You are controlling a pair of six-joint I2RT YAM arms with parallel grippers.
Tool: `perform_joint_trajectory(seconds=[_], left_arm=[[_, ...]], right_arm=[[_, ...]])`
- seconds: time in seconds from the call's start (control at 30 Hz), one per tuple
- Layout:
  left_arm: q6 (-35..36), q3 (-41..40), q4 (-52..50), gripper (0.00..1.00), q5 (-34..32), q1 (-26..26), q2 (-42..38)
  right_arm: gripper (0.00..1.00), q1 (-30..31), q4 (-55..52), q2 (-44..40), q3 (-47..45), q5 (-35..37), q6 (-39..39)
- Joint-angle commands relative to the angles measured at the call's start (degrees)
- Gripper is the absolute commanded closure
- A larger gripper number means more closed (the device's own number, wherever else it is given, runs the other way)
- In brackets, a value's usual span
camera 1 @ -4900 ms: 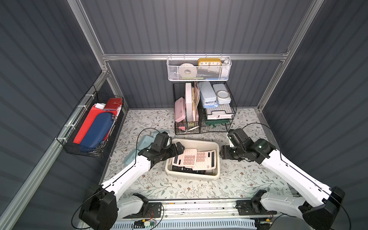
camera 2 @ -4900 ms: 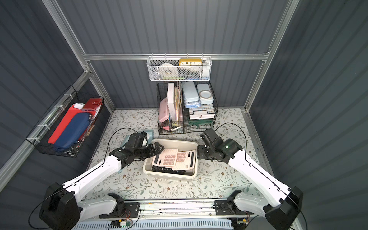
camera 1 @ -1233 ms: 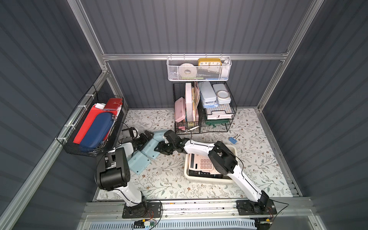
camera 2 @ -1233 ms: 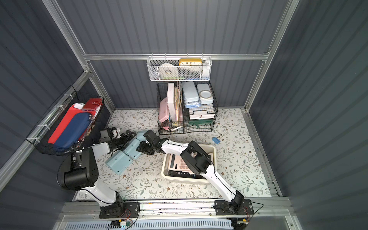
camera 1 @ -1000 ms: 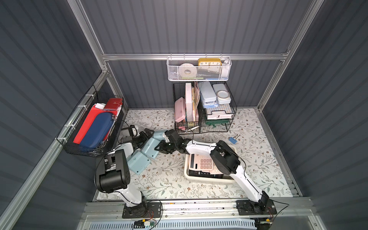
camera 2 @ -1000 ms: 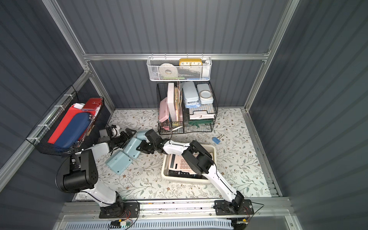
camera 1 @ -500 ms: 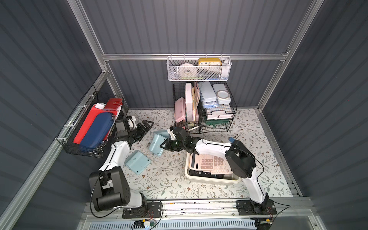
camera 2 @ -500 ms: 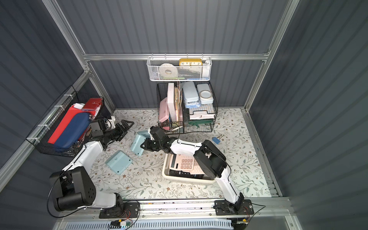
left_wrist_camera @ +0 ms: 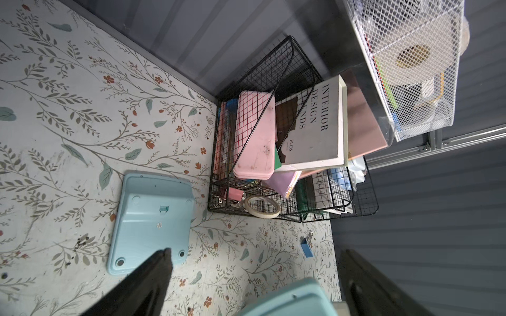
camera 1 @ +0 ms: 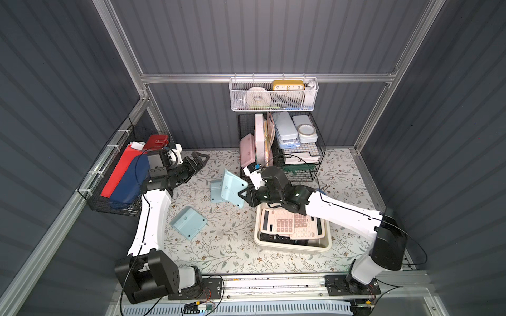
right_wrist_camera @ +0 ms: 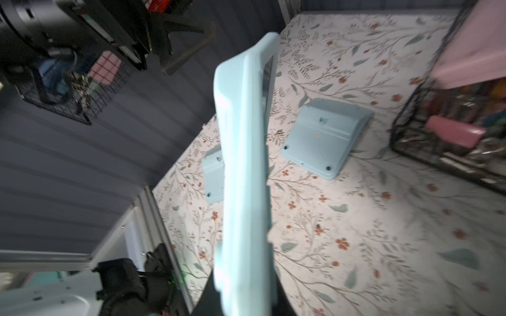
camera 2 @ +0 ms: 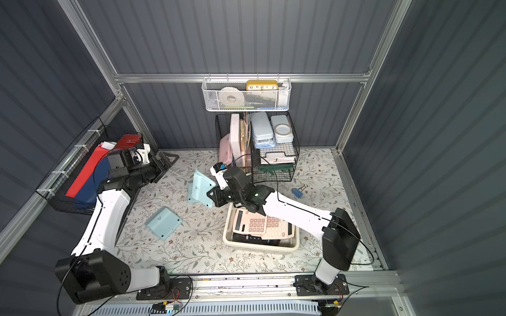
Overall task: Put the calculator in the storage box
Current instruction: Pick up the calculator at the center of the board.
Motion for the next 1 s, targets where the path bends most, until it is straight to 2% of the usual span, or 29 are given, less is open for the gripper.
perform_joint_trajectory(seconds=[0.0,0.17,0.33,0.5,0.6,0.67,0.8,0.97], left_arm=[[2.8,2.8,-4.7,0.01,0.2,-1.8,-1.6],[3.5,6.0,-7.4,0.01,-2.0,-6.6,-0.5],[4.0,7.6,-8.7,0.01,-2.4,-8.8,0.1],[5.0,10.8,-10.4,0.01,-2.3,-11.3,1.6],[5.4,11.6,-10.8,0.01,-2.0,-13.1,2.7],[5.5,11.8,-10.9,0.02,-1.4,-14.4,3.6],[5.9,12.7,-11.3,0.08,1.1,-18.5,6.3],[4.7,12.0,-9.0,0.10,4.5,-21.9,9.0]], right_arm=[[1.00,1.3,-3.7,-5.2,-3.4,10.1,-12.6],[1.00,3.9,-1.8,-13.5,-10.1,22.6,-24.9],[1.00,5.9,6.5,-19.9,-18.6,32.6,-40.0],[1.00,6.2,12.7,-23.9,-25.4,34.4,-55.5],[1.00,6.2,22.6,-26.0,-32.7,33.2,-68.3],[1.00,6.3,29.8,-25.9,-36.1,35.3,-75.3],[1.00,6.1,30.2,-23.7,-35.7,41.4,-84.6],[1.00,6.2,39.2,-20.1,-36.8,44.6,-93.4]])
